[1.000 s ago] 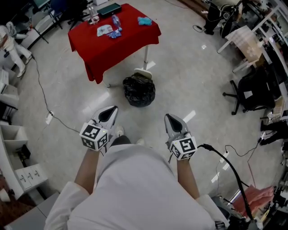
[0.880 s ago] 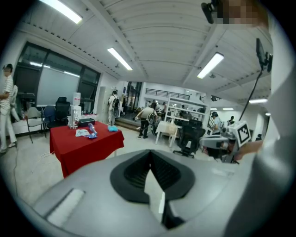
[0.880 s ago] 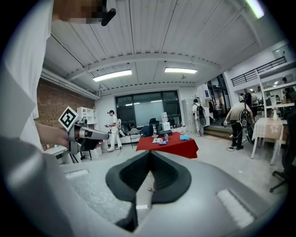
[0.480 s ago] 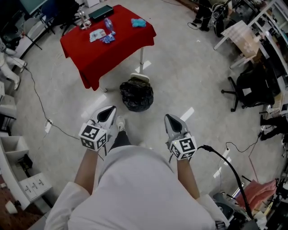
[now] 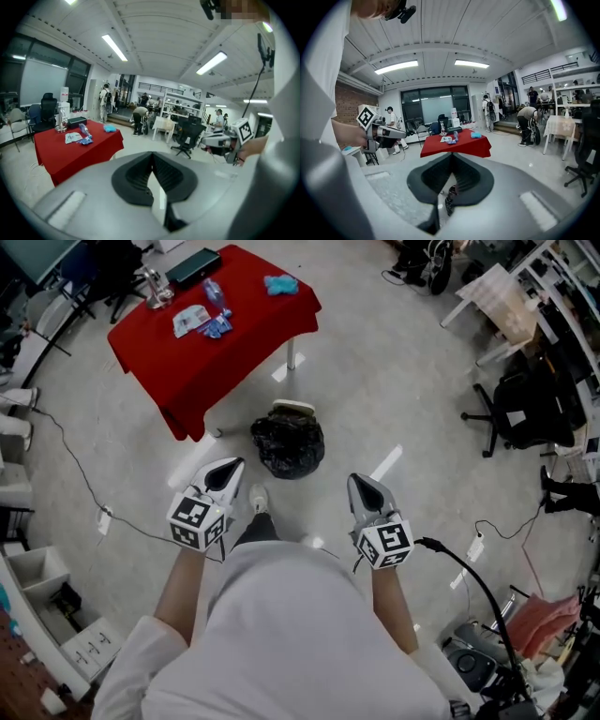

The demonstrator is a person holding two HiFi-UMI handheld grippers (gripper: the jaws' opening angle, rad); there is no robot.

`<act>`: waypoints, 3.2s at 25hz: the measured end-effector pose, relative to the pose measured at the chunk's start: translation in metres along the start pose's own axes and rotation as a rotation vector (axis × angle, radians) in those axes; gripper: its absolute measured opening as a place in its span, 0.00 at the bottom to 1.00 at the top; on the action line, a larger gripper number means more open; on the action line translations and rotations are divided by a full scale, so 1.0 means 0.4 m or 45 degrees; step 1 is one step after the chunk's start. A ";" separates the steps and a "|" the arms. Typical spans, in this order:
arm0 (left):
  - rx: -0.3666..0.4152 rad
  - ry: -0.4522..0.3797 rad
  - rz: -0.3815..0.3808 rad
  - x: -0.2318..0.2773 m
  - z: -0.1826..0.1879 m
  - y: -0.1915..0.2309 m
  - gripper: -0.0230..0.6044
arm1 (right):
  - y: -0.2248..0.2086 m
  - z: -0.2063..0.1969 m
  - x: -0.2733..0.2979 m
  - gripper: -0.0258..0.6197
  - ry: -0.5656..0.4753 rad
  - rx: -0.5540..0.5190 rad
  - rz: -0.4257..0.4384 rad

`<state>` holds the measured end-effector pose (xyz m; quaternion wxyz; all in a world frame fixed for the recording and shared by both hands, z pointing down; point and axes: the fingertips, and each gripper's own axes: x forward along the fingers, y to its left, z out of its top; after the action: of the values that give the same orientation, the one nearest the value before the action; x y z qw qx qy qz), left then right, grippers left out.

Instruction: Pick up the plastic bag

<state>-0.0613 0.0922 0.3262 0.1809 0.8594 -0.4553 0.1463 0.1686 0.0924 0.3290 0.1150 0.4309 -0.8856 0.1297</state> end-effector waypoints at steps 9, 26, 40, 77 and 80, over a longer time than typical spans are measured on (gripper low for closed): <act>0.031 0.085 -0.117 0.069 -0.004 0.191 0.04 | 0.027 0.000 0.177 0.04 0.081 0.020 -0.093; -0.027 0.215 -0.205 0.222 -0.093 0.323 0.04 | -0.004 -0.058 0.335 0.04 0.234 0.022 -0.161; -0.172 0.375 -0.069 0.503 -0.378 0.387 0.04 | -0.177 -0.399 0.537 0.04 0.487 0.023 0.029; -0.871 0.856 0.233 0.921 -1.337 0.580 0.21 | -0.349 -1.470 0.885 0.30 1.088 0.476 0.018; -0.841 0.867 0.229 0.903 -1.344 0.570 0.07 | -0.337 -1.449 0.873 0.06 1.069 0.416 0.032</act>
<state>-0.1023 -0.0511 0.9965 0.5695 0.6165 -0.4647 0.2821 0.1184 -0.0532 1.0017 0.3934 0.3426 -0.7352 0.4328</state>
